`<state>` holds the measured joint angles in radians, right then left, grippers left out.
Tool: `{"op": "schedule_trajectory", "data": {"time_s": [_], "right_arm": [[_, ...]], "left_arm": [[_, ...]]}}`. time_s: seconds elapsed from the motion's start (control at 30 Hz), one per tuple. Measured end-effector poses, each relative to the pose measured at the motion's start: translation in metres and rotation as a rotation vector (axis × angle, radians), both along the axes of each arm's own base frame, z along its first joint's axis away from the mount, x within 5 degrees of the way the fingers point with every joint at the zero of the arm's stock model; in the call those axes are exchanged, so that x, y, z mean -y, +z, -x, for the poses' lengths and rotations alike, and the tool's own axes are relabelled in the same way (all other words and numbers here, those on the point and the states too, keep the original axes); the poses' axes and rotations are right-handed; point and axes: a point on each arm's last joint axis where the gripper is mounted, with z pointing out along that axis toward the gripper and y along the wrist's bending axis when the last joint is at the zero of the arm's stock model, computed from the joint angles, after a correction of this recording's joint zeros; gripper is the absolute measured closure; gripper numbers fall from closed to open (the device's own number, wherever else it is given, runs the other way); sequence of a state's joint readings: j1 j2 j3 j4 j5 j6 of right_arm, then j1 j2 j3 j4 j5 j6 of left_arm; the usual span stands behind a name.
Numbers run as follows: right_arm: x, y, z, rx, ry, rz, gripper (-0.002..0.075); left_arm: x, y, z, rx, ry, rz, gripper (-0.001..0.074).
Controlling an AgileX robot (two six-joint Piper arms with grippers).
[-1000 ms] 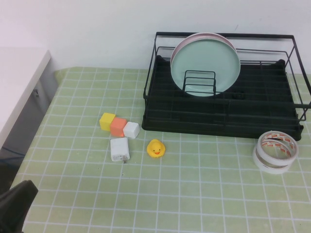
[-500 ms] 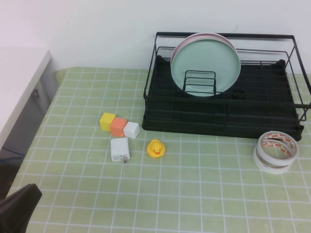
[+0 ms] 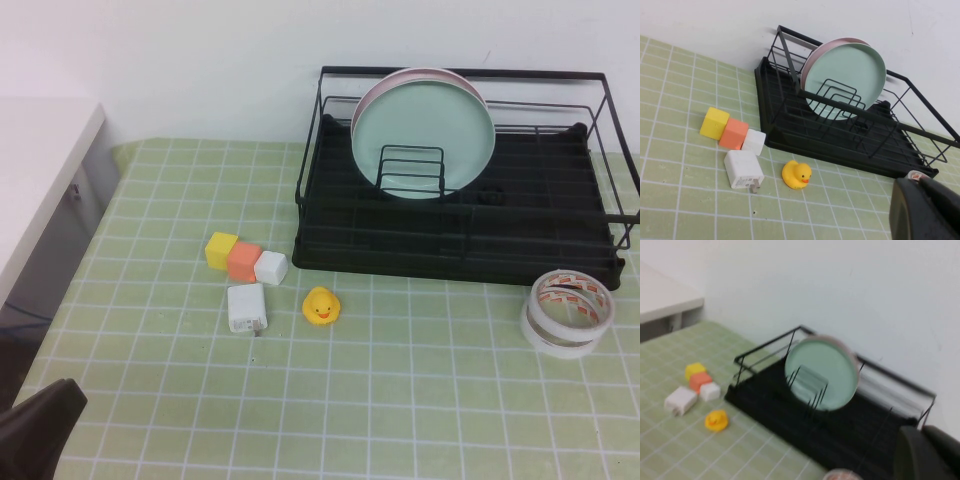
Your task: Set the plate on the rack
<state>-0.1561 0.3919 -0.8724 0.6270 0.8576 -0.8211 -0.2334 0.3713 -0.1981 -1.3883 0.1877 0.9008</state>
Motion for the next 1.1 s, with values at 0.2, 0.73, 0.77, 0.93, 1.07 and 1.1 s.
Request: {"op": "schedule_trajectory", "data": {"time_s": [0.2, 0.73, 0.77, 0.93, 1.07, 1.1], "right_arm": [[0.001, -0.054, -0.009, -0.189, 0.017, 0.007, 0.0725], [0.02, -0.146, 0.001, 0.079, -0.234, 0.0, 0.0726], [0.023, -0.154, -0.002, 0.065, -0.268, -0.005, 0.0726], [0.041, -0.194, -0.013, 0.003, -0.465, -0.05, 0.0726], [0.047, -0.218, -0.016, -0.016, -0.528, -0.119, 0.0726], [0.046, -0.221, -0.016, -0.018, -0.521, -0.13, 0.0726]], "left_arm": [[0.001, 0.0, 0.0, -0.002, -0.009, 0.0, 0.0736], [0.003, -0.001, 0.002, -0.007, -0.036, 0.001, 0.0736], [0.003, -0.001, 0.002, -0.007, -0.036, 0.001, 0.0736], [0.003, -0.001, 0.002, -0.008, -0.038, -0.001, 0.0736], [0.003, -0.001, 0.002, -0.008, -0.04, -0.001, 0.0736], [0.003, -0.001, 0.002, -0.008, -0.04, -0.001, 0.0736]]}}
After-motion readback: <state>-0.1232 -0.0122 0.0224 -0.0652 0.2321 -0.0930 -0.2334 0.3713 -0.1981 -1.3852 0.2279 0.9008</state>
